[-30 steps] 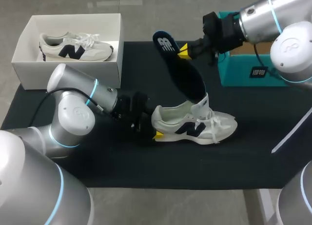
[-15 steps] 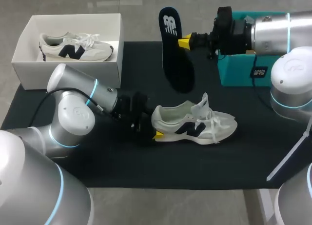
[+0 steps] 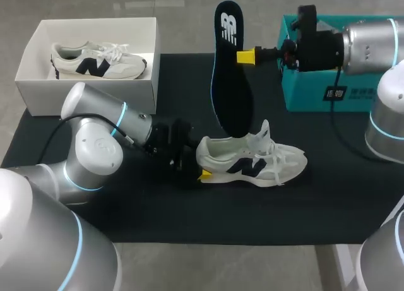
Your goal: Take the shoe out of the shoebox, open the shoe tongue, remove and reinsert the insole, then place the shoe into the shoebox
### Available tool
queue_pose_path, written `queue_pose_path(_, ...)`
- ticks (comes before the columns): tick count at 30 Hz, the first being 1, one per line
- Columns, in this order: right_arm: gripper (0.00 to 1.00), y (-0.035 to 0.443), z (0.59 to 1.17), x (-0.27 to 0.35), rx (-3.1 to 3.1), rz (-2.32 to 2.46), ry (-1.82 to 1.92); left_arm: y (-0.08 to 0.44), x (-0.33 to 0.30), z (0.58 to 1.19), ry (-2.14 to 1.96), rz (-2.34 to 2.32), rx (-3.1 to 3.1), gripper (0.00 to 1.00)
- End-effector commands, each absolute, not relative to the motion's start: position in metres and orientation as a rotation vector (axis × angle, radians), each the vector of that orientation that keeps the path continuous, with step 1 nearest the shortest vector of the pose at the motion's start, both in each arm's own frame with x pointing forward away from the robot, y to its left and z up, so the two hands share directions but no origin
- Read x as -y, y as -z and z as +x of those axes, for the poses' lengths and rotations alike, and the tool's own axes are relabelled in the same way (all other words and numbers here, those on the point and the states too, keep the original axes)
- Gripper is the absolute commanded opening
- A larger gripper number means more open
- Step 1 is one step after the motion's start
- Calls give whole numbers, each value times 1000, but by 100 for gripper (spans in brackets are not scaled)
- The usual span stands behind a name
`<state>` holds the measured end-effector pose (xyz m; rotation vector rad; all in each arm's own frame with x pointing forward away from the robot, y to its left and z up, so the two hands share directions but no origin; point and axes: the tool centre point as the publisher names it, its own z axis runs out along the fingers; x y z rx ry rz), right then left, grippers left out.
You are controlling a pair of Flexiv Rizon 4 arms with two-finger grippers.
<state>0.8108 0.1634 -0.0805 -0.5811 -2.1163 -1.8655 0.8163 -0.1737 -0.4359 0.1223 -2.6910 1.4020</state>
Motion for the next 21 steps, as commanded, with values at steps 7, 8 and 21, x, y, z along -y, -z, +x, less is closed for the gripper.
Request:
queue_pose_path(7,0,53,770,-141,2147,-670,1791,440,175,817,-1399,122,2692,0)
queue_pose_path(8,0,51,767,-141,2153,-673,1787,440,175,817,-1399,122,2692,0)
queue_pose_path(21,0,37,750,-136,2149,-718,1780,440,175,817,-1399,122,2692,0)
